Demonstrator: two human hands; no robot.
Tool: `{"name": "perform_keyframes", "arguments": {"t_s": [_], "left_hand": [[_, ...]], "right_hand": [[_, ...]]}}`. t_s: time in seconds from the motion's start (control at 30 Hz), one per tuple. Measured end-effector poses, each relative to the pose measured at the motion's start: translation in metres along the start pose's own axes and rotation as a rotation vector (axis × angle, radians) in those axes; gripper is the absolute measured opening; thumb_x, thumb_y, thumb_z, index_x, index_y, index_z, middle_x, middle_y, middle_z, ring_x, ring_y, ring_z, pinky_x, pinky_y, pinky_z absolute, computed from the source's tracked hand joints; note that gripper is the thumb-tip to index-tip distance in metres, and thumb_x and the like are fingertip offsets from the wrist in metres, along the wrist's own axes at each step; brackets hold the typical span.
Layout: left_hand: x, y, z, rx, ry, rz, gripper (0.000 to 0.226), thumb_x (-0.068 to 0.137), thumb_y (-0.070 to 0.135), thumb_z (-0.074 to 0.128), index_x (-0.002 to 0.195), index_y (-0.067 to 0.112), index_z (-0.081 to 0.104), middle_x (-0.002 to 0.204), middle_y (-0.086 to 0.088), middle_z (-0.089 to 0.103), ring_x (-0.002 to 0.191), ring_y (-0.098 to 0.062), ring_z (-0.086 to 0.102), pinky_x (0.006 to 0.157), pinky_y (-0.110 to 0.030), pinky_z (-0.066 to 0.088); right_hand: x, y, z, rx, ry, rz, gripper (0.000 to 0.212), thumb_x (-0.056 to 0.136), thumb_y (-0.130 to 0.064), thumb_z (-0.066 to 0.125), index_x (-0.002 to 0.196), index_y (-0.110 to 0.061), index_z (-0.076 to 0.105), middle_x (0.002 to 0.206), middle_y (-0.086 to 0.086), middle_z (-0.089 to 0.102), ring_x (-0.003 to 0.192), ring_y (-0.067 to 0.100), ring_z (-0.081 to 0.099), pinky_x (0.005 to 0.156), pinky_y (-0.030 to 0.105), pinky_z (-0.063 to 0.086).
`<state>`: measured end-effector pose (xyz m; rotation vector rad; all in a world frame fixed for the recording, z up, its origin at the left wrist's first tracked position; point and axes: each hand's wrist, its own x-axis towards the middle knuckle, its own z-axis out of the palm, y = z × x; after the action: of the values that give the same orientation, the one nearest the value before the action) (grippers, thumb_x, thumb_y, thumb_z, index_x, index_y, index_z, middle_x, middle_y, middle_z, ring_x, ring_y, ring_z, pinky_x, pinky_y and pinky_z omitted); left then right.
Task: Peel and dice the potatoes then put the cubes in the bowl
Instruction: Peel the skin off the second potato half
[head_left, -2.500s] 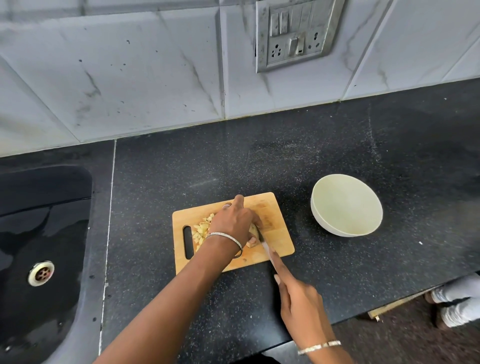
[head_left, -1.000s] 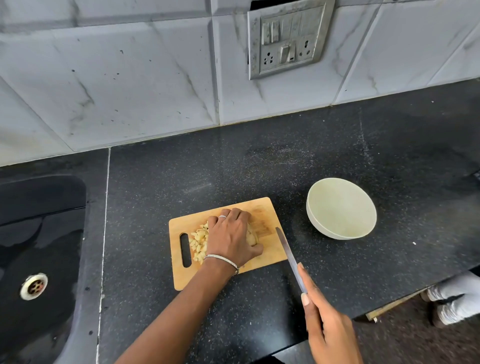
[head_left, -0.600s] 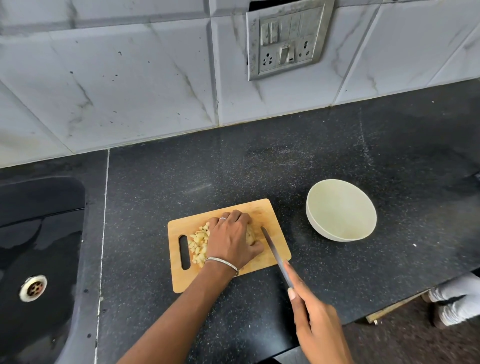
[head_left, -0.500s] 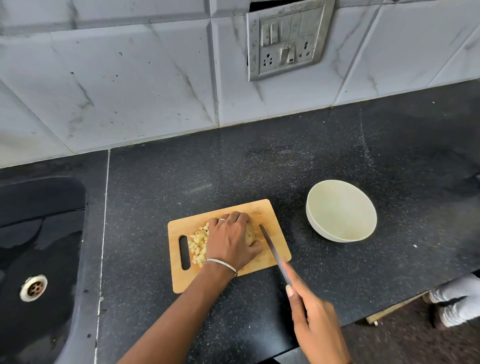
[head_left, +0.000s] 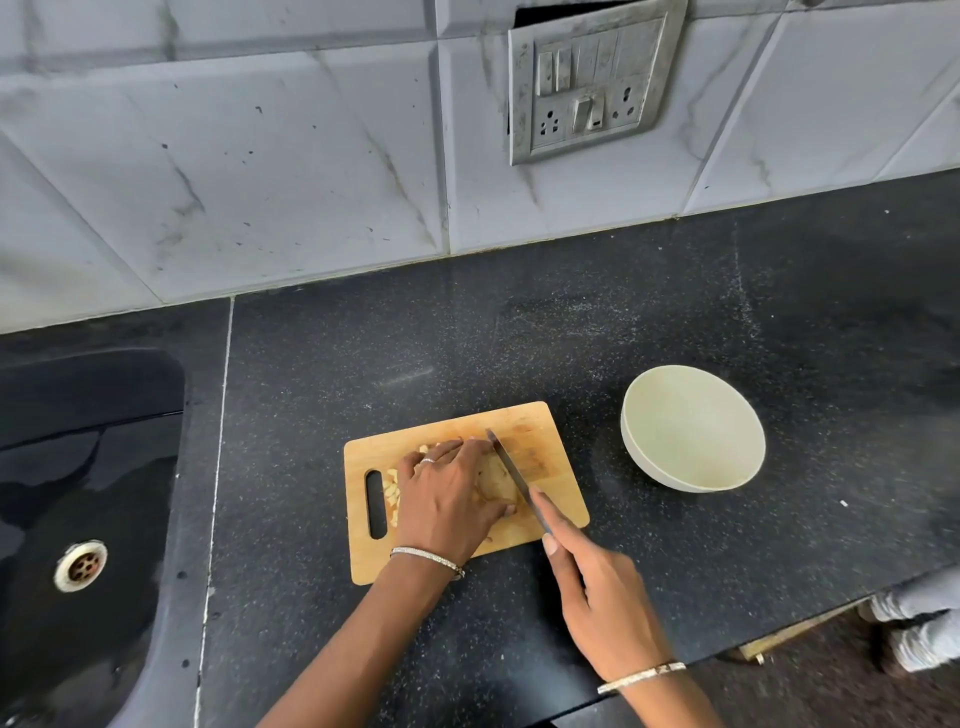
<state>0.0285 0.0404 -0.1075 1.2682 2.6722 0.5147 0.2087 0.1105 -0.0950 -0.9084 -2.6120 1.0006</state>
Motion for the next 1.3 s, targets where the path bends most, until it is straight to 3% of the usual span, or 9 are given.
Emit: {"name": "perform_keyframes", "arguments": {"t_s": [0.1,0.27,0.4,0.73,0.83,0.9,1.1,1.2,1.3], "left_hand": [[0.001,-0.002,0.000,-0.011,-0.014,0.006,0.066,0.074,0.055,0.072,0.133,0.036,0.048,0.135,0.013,0.056,0.135,-0.009,0.040,0.103,-0.036,0.018],[0.002,-0.004,0.002,-0.095,-0.022,-0.019,0.066,0.074,0.046,0.076,0.133,0.032,0.053,0.138,0.010,0.054,0.135,-0.009,0.041,0.104,-0.034,0.018],[0.002,-0.006,0.002,-0.106,-0.027,-0.023,0.067,0.074,0.045,0.076,0.134,0.031,0.052,0.139,0.009,0.053,0.135,-0.009,0.041,0.103,-0.033,0.016],[0.000,-0.001,0.002,-0.053,-0.017,-0.036,0.064,0.079,0.041,0.073,0.137,0.032,0.047,0.136,0.010,0.056,0.129,-0.011,0.047,0.102,-0.034,0.013],[0.000,-0.002,0.002,-0.106,-0.017,-0.034,0.067,0.078,0.041,0.075,0.138,0.029,0.047,0.132,0.012,0.059,0.126,-0.010,0.050,0.104,-0.033,0.014],[0.003,-0.003,0.001,-0.136,-0.029,-0.036,0.068,0.076,0.043,0.075,0.137,0.028,0.049,0.129,0.012,0.061,0.123,-0.011,0.052,0.104,-0.031,0.015],[0.003,-0.003,-0.001,-0.129,-0.025,-0.041,0.064,0.076,0.040,0.075,0.135,0.030,0.051,0.118,0.010,0.067,0.117,-0.012,0.056,0.101,-0.029,0.015],[0.001,0.000,-0.002,-0.090,-0.018,-0.036,0.063,0.080,0.036,0.072,0.137,0.026,0.047,0.120,0.008,0.066,0.118,-0.015,0.055,0.101,-0.031,0.014],[0.000,0.002,0.000,-0.095,-0.003,-0.041,0.064,0.079,0.035,0.074,0.136,0.023,0.048,0.115,0.004,0.068,0.116,-0.018,0.057,0.100,-0.032,0.016]], "right_hand": [[0.005,-0.001,0.000,-0.001,-0.012,0.009,0.058,0.101,-0.024,0.046,0.141,-0.063,0.028,0.049,-0.007,0.034,0.050,0.008,0.043,0.056,0.022,0.027],[0.008,-0.006,0.007,-0.073,-0.040,0.040,0.068,0.100,-0.024,0.046,0.143,-0.064,0.013,0.068,-0.012,0.049,0.066,0.017,0.058,0.064,0.036,0.049],[0.014,-0.013,0.020,-0.152,-0.054,0.068,0.075,0.100,-0.023,0.044,0.144,-0.064,-0.002,0.073,-0.006,0.052,0.071,0.024,0.063,0.060,0.036,0.043],[0.035,-0.020,0.022,-0.122,-0.082,0.102,0.073,0.100,-0.022,0.042,0.146,-0.061,0.001,0.086,-0.002,0.070,0.080,0.026,0.067,0.068,0.040,0.051],[0.015,-0.018,0.020,-0.131,-0.075,0.113,0.077,0.098,-0.019,0.048,0.146,-0.061,0.003,0.063,-0.012,0.048,0.062,0.018,0.059,0.056,0.029,0.040],[0.007,-0.014,0.019,-0.140,-0.072,0.115,0.078,0.097,-0.018,0.050,0.145,-0.062,0.006,0.063,-0.013,0.041,0.061,0.018,0.060,0.055,0.030,0.038],[0.034,-0.021,0.027,-0.172,-0.057,0.143,0.078,0.097,-0.016,0.046,0.148,-0.059,0.005,0.081,0.004,0.067,0.080,0.030,0.066,0.066,0.042,0.049],[0.042,-0.025,0.029,-0.198,-0.079,0.157,0.079,0.097,-0.015,0.043,0.148,-0.059,0.002,0.089,0.007,0.069,0.087,0.032,0.065,0.067,0.041,0.047],[0.031,-0.018,0.029,-0.186,-0.078,0.172,0.078,0.098,-0.018,0.044,0.146,-0.062,0.000,0.082,0.005,0.066,0.082,0.031,0.065,0.066,0.041,0.047]]}}
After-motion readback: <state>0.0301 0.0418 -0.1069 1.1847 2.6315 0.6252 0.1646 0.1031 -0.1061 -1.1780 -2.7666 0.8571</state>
